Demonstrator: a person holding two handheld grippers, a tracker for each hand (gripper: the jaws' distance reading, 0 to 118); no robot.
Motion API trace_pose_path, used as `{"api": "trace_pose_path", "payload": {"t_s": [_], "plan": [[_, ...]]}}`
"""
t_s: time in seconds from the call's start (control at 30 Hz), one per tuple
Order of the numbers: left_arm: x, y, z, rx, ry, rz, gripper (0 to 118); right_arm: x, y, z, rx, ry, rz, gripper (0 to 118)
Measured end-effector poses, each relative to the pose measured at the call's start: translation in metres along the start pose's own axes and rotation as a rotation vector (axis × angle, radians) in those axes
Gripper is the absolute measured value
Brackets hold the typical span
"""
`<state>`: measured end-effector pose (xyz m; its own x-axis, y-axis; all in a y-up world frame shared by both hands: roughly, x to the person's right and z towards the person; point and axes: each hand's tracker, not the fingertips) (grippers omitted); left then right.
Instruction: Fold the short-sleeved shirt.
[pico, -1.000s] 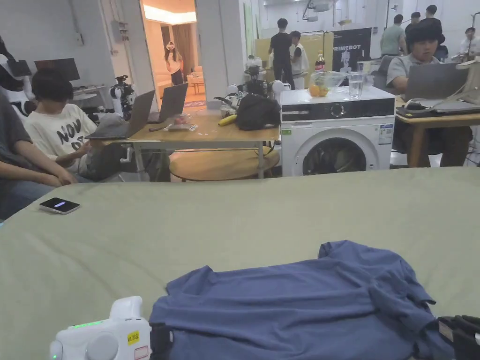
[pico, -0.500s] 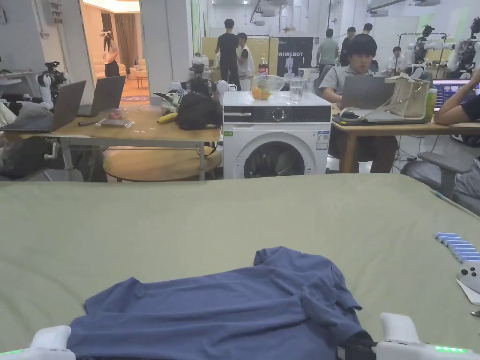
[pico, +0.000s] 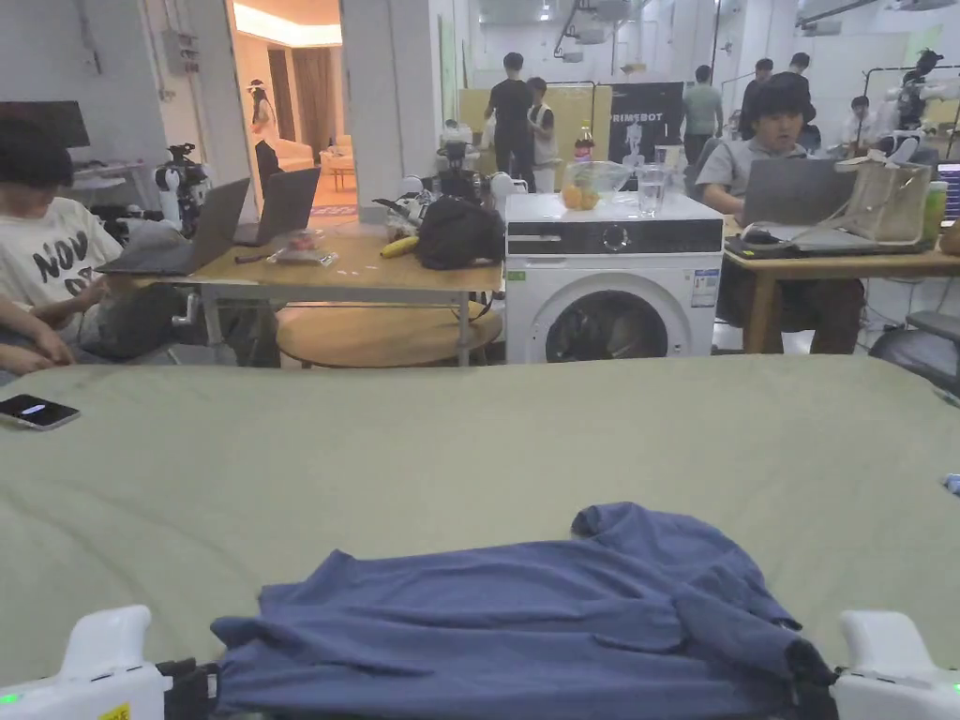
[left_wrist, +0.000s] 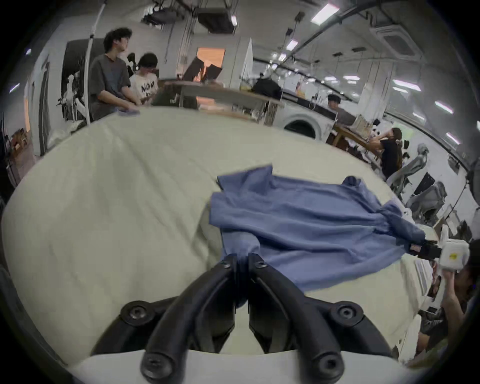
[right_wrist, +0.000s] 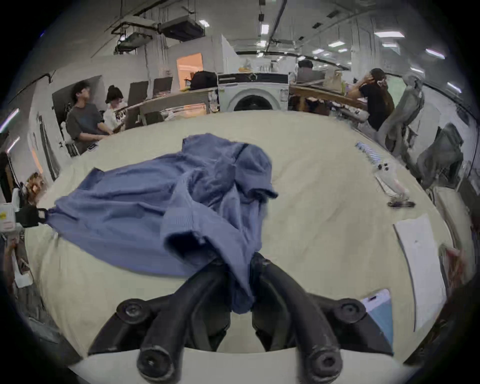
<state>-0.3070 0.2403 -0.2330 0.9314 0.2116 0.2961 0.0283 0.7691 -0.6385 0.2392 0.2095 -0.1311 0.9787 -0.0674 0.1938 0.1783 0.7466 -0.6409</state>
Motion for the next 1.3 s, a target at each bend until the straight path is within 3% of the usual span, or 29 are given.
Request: {"api": "trace_pose_path", "payload": {"t_s": [0.23, 0.33, 0.43, 0.5, 0.53, 0.6, 0.73, 0.83, 0.9, 0.97, 1.0, 1.07, 1.2, 1.23, 1.3], "plan": [[0.003, -0.054, 0.067, -0.018, -0.012, -0.071, 1, 0.007, -0.048, 0.068, -0.015, 0.014, -0.009, 9], [0.001, -0.079, 0.076, -0.072, -0.032, -0.053, 0, 0.008, -0.072, 0.080, -0.043, 0.037, 0.012, 9], [-0.001, -0.096, 0.070, -0.103, -0.029, -0.034, 0, 0.006, -0.085, 0.079, -0.036, 0.019, 0.084, 10], [-0.001, -0.098, 0.070, -0.066, -0.005, -0.014, 7, 0.010, -0.085, 0.086, 0.016, 0.030, 0.068, 29], [0.002, -0.096, 0.074, -0.029, -0.002, -0.005, 26, 0.011, -0.082, 0.092, 0.062, 0.040, 0.041, 45], [0.014, -0.089, 0.086, 0.068, -0.017, -0.013, 42, 0.012, -0.075, 0.108, 0.165, 0.071, -0.011, 49], [0.051, -0.064, 0.108, 0.272, 0.021, -0.134, 42, 0.007, -0.054, 0.133, 0.298, 0.216, -0.138, 57], [0.080, -0.045, 0.120, 0.383, 0.016, -0.195, 42, -0.013, -0.037, 0.138, 0.316, 0.223, -0.108, 64], [0.094, -0.032, 0.123, 0.394, -0.028, -0.188, 42, -0.031, -0.029, 0.135, 0.343, 0.163, -0.021, 64], [0.102, -0.024, 0.121, 0.372, -0.095, -0.152, 42, -0.047, -0.025, 0.128, 0.350, 0.149, 0.049, 61], [0.105, -0.022, 0.120, 0.382, -0.112, -0.133, 41, -0.053, -0.023, 0.125, 0.349, 0.153, 0.075, 54], [0.108, -0.022, 0.118, 0.382, -0.133, -0.109, 23, -0.063, -0.023, 0.116, 0.338, 0.160, 0.097, 22], [0.108, -0.022, 0.118, 0.364, -0.115, -0.127, 0, -0.075, -0.022, 0.100, 0.319, 0.150, 0.117, 6], [0.105, -0.021, 0.117, 0.362, -0.092, -0.137, 0, -0.075, -0.020, 0.096, 0.301, 0.166, 0.115, 0], [0.094, -0.013, 0.113, 0.339, -0.068, -0.148, 0, -0.074, -0.019, 0.090, 0.295, 0.196, 0.092, 0]]}}
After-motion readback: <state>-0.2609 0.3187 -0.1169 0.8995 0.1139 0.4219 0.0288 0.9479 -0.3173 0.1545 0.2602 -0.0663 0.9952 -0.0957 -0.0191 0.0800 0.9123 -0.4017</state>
